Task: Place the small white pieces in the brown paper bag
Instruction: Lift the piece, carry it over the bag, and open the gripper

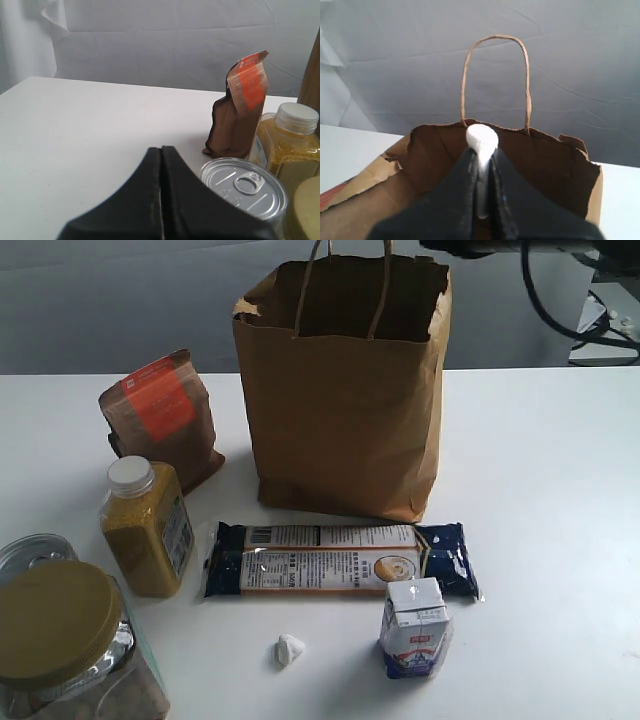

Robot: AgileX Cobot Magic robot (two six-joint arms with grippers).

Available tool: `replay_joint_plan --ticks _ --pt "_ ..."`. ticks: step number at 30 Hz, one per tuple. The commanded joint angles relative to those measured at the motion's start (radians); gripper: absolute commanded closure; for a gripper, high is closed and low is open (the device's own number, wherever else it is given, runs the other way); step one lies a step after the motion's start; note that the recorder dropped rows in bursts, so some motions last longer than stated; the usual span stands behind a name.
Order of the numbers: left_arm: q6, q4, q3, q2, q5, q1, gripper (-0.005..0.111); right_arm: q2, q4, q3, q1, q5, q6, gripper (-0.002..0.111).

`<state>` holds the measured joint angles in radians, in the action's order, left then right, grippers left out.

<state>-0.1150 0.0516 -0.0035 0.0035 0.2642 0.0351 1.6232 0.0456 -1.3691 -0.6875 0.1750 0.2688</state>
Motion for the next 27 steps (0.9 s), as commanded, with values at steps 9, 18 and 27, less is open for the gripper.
replay_joint_plan --ticks 9,18,27 --pt "-0.005 -0.008 0.004 -0.003 -0.002 -0.005 0.107 0.032 -0.037 -0.03 -0.001 0.042 0.0 0.061" --pt "-0.005 -0.008 0.004 -0.003 -0.002 -0.005 0.107 -0.053 0.041 -0.028 -0.001 0.125 0.0 0.102" --pt "-0.005 -0.008 0.004 -0.003 -0.002 -0.005 0.107 -0.214 0.465 0.081 -0.001 0.459 0.238 0.108"
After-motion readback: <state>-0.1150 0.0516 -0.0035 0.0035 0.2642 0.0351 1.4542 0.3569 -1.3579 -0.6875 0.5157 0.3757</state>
